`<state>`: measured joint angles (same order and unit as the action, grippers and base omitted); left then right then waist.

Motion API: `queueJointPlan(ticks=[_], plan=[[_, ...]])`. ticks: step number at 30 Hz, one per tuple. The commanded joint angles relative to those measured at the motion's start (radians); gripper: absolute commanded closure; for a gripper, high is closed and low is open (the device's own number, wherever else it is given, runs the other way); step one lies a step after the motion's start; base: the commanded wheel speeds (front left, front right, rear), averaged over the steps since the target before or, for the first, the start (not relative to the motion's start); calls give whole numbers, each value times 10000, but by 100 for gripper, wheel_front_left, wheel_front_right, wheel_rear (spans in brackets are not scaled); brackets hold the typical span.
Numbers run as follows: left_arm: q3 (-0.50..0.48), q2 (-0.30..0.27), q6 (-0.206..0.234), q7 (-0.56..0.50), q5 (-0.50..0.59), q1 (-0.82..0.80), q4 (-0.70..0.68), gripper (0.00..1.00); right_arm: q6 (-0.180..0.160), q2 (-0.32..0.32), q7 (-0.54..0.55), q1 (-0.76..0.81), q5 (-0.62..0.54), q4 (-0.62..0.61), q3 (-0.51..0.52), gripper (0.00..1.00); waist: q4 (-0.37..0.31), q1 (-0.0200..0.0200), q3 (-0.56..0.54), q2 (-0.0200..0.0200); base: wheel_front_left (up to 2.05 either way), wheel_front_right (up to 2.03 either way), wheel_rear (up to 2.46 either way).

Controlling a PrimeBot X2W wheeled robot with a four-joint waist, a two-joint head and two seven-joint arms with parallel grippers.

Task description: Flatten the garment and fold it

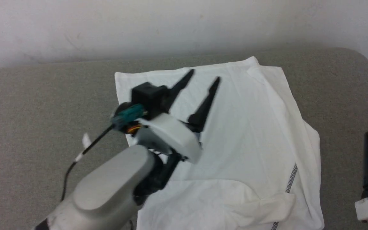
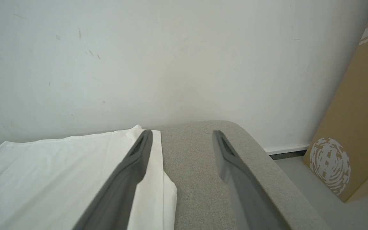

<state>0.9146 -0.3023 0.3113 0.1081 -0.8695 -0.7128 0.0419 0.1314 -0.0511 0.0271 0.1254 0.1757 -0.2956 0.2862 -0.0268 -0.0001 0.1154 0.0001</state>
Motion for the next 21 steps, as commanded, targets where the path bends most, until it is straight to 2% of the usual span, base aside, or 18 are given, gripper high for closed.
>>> queueJointPlan(ticks=[1, 4, 6, 8, 10, 12, 14, 17, 21], plan=[[-391, -763, 382, 358, 99, 662, -464, 0, -7, 9, 27, 159, -3, -45, 7, 0, 160, 1, -176, -1, 0, 0, 0], [-1263, -2236, 1488, 838, 188, 1893, -1356, 0, -7, 9, 18, 297, 52, -16, 1, 0, 195, 1, -222, -1, 0, 0, 0], [-1930, -2914, 2211, 1146, 115, 2879, -2090, 0, -7, 9, -3, 366, 113, 11, -12, 0, 227, 1, -193, -1, 0, 0, 0], [-2567, -3358, 2731, 1375, 125, 3855, -2848, 0, -7, 9, -56, 404, 188, 34, -12, 0, 301, 1, -111, -1, 0, 0, 0], [-3417, -3398, 3082, 1497, 47, 4916, -3409, 0, -7, 9, -121, 428, 274, 61, -26, 0, 397, 1, -23, -1, 0, 0, 0], [-3751, -3427, 3074, 1519, 215, 5391, -3626, 0, -7, 9, -150, 433, 321, 79, -49, 0, 433, 1, 13, -1, 0, 0, 0], [-4686, -2977, 2984, 1529, 685, 6310, -4085, 0, -7, 9, -228, 430, 379, 144, -77, 0, 504, 1, 72, -1, 0, 0, 0], [-5704, -2163, 2169, 1533, 1603, 7611, -4426, 0, -7, 9, -351, 406, 467, 265, -108, 0, 574, 1, 118, -1, 0, 0, 0], [-6754, -944, 927, 1535, 2621, 8879, -4183, 0, -7, 9, -514, 429, 565, 504, -88, 0, 683, 1, 85, -1, 0, 0, 0]])
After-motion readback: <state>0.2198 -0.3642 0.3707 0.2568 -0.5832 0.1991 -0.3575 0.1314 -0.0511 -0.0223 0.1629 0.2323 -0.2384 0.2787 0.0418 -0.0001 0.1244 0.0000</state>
